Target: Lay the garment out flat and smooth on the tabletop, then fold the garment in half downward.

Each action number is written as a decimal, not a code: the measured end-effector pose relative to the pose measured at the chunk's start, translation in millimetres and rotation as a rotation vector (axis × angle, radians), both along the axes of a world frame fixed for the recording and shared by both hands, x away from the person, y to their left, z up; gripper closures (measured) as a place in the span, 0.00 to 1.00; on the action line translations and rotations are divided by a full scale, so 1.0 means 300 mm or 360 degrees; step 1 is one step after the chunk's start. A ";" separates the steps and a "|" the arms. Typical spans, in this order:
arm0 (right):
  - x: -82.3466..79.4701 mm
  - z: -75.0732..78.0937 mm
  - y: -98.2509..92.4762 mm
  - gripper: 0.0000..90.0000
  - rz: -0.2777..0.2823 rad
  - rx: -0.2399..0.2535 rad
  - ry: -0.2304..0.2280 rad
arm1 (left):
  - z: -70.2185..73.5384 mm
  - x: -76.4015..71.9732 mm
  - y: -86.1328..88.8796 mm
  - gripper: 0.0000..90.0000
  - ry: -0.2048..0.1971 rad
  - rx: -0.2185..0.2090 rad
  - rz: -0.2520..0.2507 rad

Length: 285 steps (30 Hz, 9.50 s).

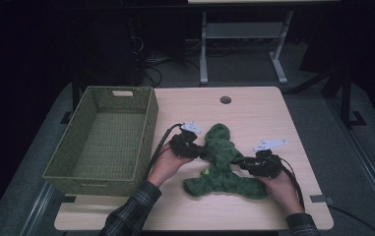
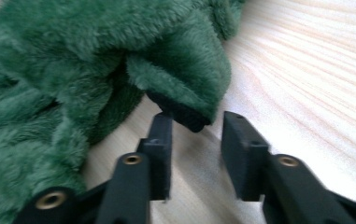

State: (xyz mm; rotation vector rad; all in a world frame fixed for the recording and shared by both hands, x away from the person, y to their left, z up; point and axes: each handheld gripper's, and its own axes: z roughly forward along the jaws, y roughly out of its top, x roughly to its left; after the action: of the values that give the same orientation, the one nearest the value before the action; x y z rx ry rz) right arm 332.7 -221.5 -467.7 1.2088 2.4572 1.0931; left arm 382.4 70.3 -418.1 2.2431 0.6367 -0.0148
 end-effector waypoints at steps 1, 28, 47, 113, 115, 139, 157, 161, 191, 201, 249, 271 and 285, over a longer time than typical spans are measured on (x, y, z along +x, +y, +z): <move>0.003 0.001 0.001 0.82 0.0005 -0.0007 -0.0004 | 0.000 0.000 0.000 0.89 0.0000 -0.0002 -0.0007; 0.016 0.119 -0.041 0.97 0.0079 -0.0133 -0.0081 | -0.095 0.026 0.054 0.91 0.0160 0.0236 0.0180; 0.019 0.193 -0.081 0.71 0.0031 -0.0013 -0.0138 | 0.066 0.009 0.057 0.56 -0.0003 0.0082 0.0152; 0.281 0.201 -0.028 0.97 -0.0098 -0.0081 -0.0086 | 0.006 0.213 -0.010 1.00 -0.0241 0.0072 0.0362; 0.294 0.168 -0.034 0.97 -0.0114 -0.0085 -0.0006 | -0.031 0.222 -0.016 1.00 -0.0211 0.0088 0.0381; 0.356 0.032 -0.048 0.82 -0.0260 -0.0118 0.0063 | -0.114 0.271 -0.027 0.83 -0.0175 0.0061 0.0445; 0.235 0.204 -0.089 0.63 -0.0189 0.0001 -0.0053 | 0.028 0.130 0.037 0.39 -0.0178 0.0082 0.0312; 0.200 0.224 -0.078 0.63 -0.0155 0.0032 -0.0088 | 0.050 0.078 0.049 0.32 -0.0187 0.0084 0.0269; -0.007 0.233 0.133 0.67 0.0215 0.0074 -0.0129 | -0.082 -0.300 0.165 0.14 -0.0265 0.0145 0.0295; -0.053 0.222 0.299 0.75 0.0447 0.0111 -0.0131 | -0.154 -0.353 0.168 0.14 -0.0207 0.0251 0.0266; -0.103 0.112 0.490 0.97 0.0606 0.0085 -0.0119 | -0.199 -0.368 0.189 0.14 -0.0301 0.0149 0.0224; -0.097 0.136 0.153 0.93 0.0246 0.0206 -0.0127 | -0.199 -0.369 0.186 0.14 -0.0294 0.0148 0.0230; -0.092 0.194 0.175 0.99 0.0236 0.0183 -0.0283 | -0.199 -0.368 0.186 0.14 -0.0300 0.0151 0.0229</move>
State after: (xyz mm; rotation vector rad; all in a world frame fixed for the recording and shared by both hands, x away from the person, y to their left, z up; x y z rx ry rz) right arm 305.1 -169.1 -409.5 0.9246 2.4072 1.3362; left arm 272.0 126.0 -477.7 2.2497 0.7062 0.3012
